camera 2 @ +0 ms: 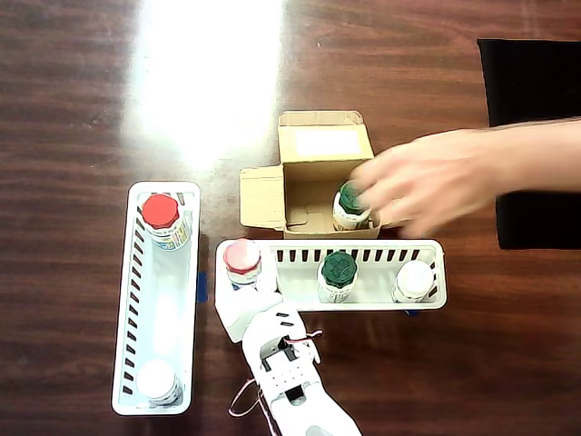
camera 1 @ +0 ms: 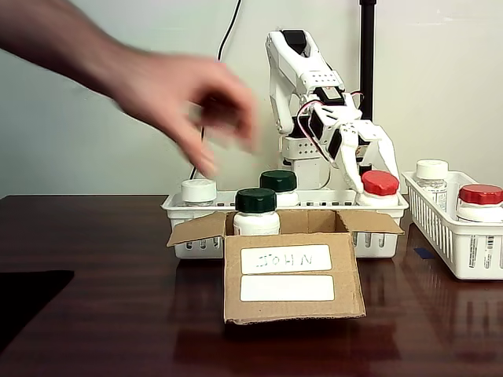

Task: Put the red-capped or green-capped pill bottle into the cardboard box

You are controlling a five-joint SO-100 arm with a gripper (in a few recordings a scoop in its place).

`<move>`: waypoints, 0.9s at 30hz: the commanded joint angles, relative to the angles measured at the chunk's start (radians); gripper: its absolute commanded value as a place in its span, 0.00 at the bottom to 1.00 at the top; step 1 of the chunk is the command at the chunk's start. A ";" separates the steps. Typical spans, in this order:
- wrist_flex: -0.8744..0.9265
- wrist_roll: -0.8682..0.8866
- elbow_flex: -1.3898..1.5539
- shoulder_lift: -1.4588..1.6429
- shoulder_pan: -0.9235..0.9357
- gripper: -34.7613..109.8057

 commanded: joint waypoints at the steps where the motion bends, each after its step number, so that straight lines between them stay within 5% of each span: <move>1: 0.012 0.014 0.009 0.074 0.012 0.26; 3: 0.095 0.006 0.012 0.140 0.006 0.19; 7: 0.281 -0.023 0.021 0.327 -0.028 0.27; 16: 0.758 -0.071 -0.071 0.712 -0.094 0.25; 27: 0.822 -0.132 -0.584 0.284 -0.028 0.25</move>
